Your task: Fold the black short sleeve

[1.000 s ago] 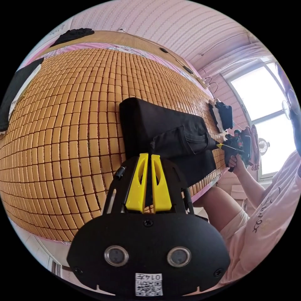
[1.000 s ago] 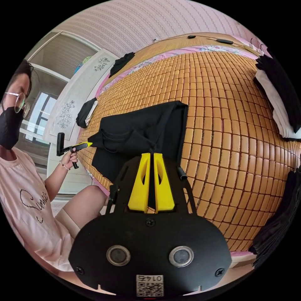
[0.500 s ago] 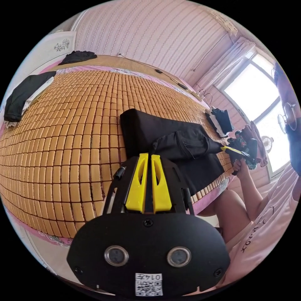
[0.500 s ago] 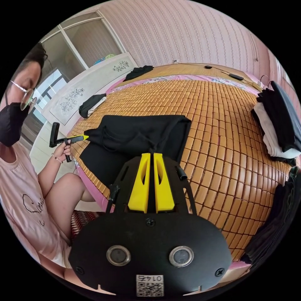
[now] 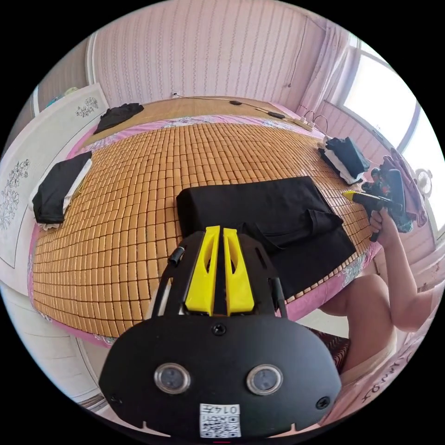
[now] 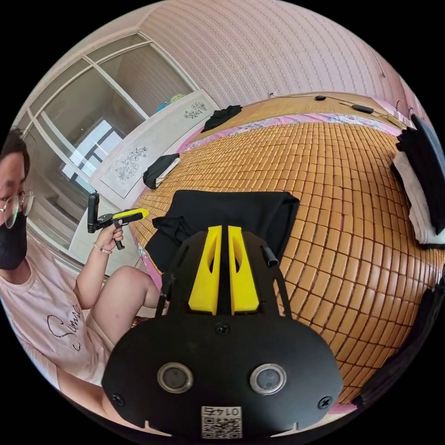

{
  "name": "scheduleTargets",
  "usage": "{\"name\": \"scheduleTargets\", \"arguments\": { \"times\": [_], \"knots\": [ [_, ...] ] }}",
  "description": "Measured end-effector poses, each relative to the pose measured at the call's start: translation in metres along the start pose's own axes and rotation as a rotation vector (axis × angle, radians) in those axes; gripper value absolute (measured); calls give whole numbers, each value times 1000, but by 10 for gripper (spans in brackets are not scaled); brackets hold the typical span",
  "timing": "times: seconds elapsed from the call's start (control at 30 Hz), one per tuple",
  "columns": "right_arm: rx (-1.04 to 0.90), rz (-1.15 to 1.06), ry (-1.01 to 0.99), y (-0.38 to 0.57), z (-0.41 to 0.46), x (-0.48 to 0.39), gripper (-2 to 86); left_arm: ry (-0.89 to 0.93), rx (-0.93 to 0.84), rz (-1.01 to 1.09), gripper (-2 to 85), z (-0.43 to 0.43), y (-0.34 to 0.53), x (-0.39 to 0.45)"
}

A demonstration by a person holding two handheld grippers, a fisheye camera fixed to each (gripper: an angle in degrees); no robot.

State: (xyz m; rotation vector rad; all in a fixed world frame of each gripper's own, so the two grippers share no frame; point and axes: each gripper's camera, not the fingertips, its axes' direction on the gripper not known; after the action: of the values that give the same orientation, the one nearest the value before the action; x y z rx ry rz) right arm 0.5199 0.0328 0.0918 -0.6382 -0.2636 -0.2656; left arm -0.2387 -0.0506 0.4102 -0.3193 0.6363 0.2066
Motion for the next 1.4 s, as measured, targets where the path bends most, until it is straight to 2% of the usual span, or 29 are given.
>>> {"name": "scheduleTargets", "arguments": {
  "times": [0.1,0.2,0.3,0.43,0.5,0.57,0.73,0.8,0.87,0.97,1.1,1.23,1.3,1.37,1.4],
  "knots": [
    [-121,-37,71,-21,47,-15,88,82,-60,56,56,42,-13,20],
    [-238,-126,173,-19,88,-30,92,130,-148,96,72,75,-4,37],
    [-290,-189,223,-13,113,-33,74,50,-219,188,70,100,13,55],
    [-256,-237,118,-14,112,-25,33,3,-150,254,54,106,32,67],
    [-247,-257,44,-17,110,-22,21,11,-135,299,1,109,41,69],
    [-253,-290,-71,-22,107,-21,13,18,-129,305,-5,105,45,66],
    [-379,-367,-319,-24,115,-29,7,271,-125,277,-9,86,62,41],
    [-473,-398,-373,-23,127,-38,6,400,-203,359,-10,87,75,39],
    [-610,-432,-384,-19,148,-51,6,431,-269,444,-10,88,87,42],
    [-719,-466,-413,-15,165,-65,2,401,-303,538,-10,83,106,45],
    [-704,-463,-406,-24,172,-74,-1,370,-255,512,-10,81,113,41],
    [-583,-464,-399,-51,184,-92,-3,359,-232,427,-10,108,110,42],
    [-604,-485,-369,-59,203,-105,-3,412,-339,449,-10,144,114,56],
    [-757,-510,-235,-57,240,-118,-3,339,-406,500,-10,163,122,67],
    [-767,-510,-240,-58,244,-120,-3,338,-395,501,-10,163,122,68]
  ]
}}
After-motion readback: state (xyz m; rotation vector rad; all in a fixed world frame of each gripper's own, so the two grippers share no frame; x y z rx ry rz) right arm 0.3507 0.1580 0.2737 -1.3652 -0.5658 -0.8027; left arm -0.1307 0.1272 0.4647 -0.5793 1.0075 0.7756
